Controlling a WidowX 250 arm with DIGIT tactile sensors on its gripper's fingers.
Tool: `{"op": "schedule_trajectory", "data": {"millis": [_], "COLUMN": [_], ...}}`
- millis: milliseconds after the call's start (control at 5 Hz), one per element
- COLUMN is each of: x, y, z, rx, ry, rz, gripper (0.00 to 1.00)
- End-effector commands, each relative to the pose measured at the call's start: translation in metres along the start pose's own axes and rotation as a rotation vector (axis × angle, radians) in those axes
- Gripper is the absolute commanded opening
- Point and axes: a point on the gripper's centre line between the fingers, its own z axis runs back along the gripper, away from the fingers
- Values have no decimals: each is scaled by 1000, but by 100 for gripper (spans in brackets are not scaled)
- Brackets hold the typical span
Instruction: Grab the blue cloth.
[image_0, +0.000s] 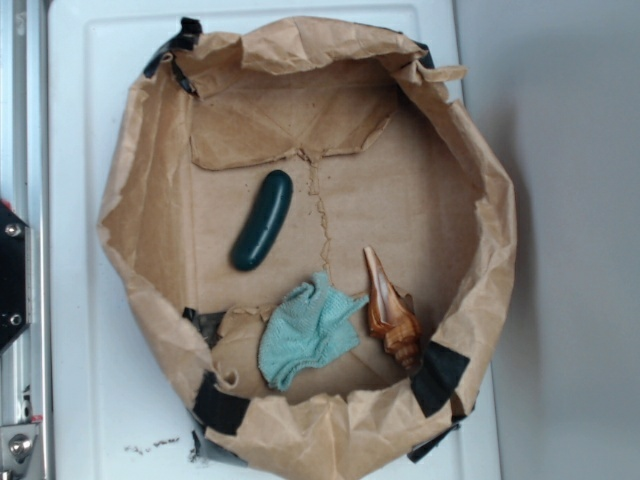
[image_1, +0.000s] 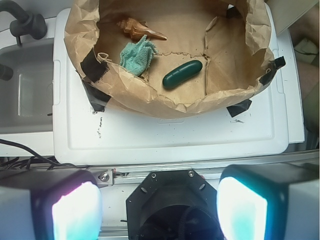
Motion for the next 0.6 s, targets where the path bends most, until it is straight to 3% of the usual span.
{"op": "schedule_trajectory", "data": {"millis": [0, 400], "x": [0, 74], "y": [0, -32], "z": [0, -25], "rx": [0, -24], "ry": [0, -22], "rz": [0, 119], "gripper": [100, 100]}}
